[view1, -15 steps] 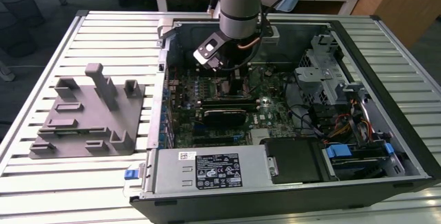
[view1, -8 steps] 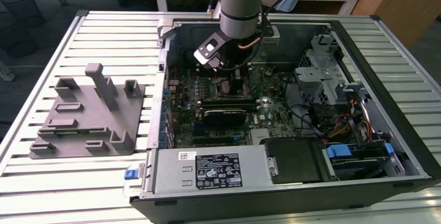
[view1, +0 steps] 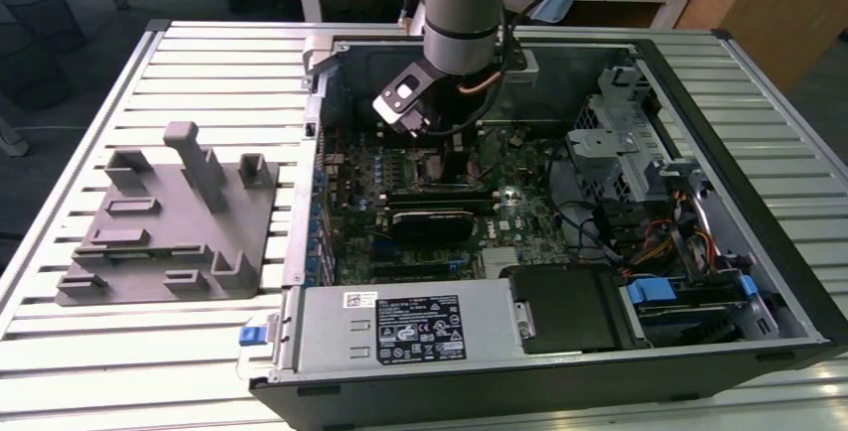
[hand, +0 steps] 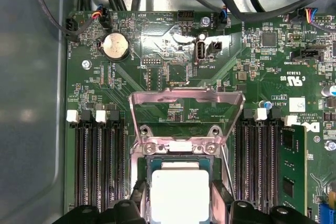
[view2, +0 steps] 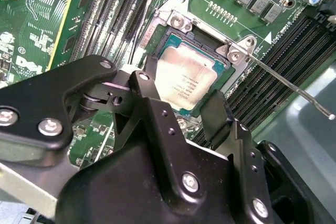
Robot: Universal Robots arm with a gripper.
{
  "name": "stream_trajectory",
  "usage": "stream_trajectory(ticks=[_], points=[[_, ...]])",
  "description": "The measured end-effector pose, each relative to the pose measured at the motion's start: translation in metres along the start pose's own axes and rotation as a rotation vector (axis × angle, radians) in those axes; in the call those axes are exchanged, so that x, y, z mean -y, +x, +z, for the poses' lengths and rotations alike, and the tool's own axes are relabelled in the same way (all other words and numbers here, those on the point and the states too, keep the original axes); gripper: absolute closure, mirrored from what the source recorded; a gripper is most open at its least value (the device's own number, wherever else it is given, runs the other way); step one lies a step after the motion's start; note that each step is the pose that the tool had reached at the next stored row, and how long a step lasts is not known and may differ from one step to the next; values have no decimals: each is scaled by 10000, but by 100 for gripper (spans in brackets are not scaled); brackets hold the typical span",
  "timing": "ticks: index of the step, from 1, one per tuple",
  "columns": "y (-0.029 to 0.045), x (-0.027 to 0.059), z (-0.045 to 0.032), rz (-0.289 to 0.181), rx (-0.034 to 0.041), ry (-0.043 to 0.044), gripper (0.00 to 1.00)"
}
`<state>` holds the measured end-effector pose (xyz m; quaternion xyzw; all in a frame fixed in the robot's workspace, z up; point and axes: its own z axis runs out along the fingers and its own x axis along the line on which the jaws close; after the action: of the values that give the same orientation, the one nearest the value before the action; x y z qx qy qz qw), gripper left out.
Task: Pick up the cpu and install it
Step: 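Place the cpu into insertion slot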
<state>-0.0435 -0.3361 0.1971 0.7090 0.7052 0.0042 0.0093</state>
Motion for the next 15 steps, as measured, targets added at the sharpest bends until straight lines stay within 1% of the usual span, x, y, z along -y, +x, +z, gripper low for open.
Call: stream_trajectory(ticks=[2, 4, 5, 6, 7, 10, 11, 12, 13, 15], points=[[0, 0, -20, 0, -2, 0, 40], [0, -1, -53, 0, -2, 2, 40], [0, -1, -73, 1, -1, 4, 42], [0, -2, -92, 0, 0, 6, 47], [-1, -2, -110, 0, 2, 9, 47], [-1, -3, -148, 0, 23, 23, 65], [-1, -3, -160, -1, 31, 27, 65], [-1, -4, -173, -1, 34, 29, 71], [-1, -4, -186, -1, 35, 30, 71], [-1, -4, -210, -1, 38, 33, 83]])
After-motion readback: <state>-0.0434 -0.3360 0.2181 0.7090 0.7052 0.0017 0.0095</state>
